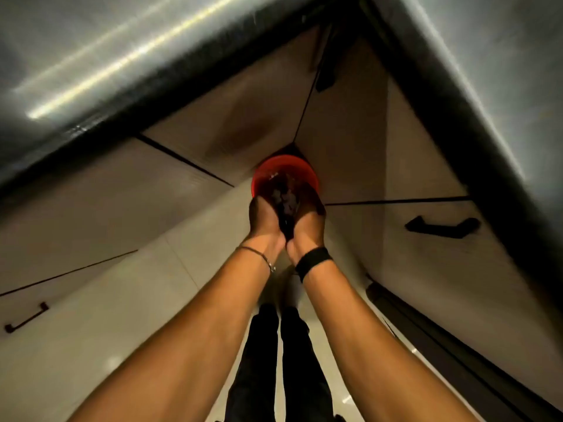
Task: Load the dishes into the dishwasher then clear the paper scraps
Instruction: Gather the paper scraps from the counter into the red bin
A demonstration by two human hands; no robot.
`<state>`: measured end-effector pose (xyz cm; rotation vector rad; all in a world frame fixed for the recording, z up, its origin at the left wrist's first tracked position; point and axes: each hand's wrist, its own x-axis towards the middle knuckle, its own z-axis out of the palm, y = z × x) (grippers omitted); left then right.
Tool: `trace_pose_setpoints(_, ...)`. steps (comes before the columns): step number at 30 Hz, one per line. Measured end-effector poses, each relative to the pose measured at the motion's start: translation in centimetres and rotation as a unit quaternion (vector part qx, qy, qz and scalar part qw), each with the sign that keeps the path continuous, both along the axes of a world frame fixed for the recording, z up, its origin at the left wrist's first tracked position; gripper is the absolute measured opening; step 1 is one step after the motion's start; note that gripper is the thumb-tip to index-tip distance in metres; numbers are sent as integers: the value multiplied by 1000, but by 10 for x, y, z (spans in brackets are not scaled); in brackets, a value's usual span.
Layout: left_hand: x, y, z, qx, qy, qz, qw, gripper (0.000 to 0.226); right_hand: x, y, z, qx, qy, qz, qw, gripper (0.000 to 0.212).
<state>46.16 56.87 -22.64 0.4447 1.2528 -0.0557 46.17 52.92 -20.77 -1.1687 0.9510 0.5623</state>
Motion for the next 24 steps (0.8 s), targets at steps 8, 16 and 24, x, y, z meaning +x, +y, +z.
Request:
trace_pose_setpoints(8,7,23,-78,78,-57,-181,979,44,16,-25,-97,-5,-56,67,996,24)
trace_pose_setpoints(16,-10,16,14,101,-39,-155,982,27,3,-37,-17,-16,-58,57,997,20)
trace_pose_setpoints(24,-43,0,190,195,-122,-222,947,35,-17,-63,164,-12,-163,109,980,32)
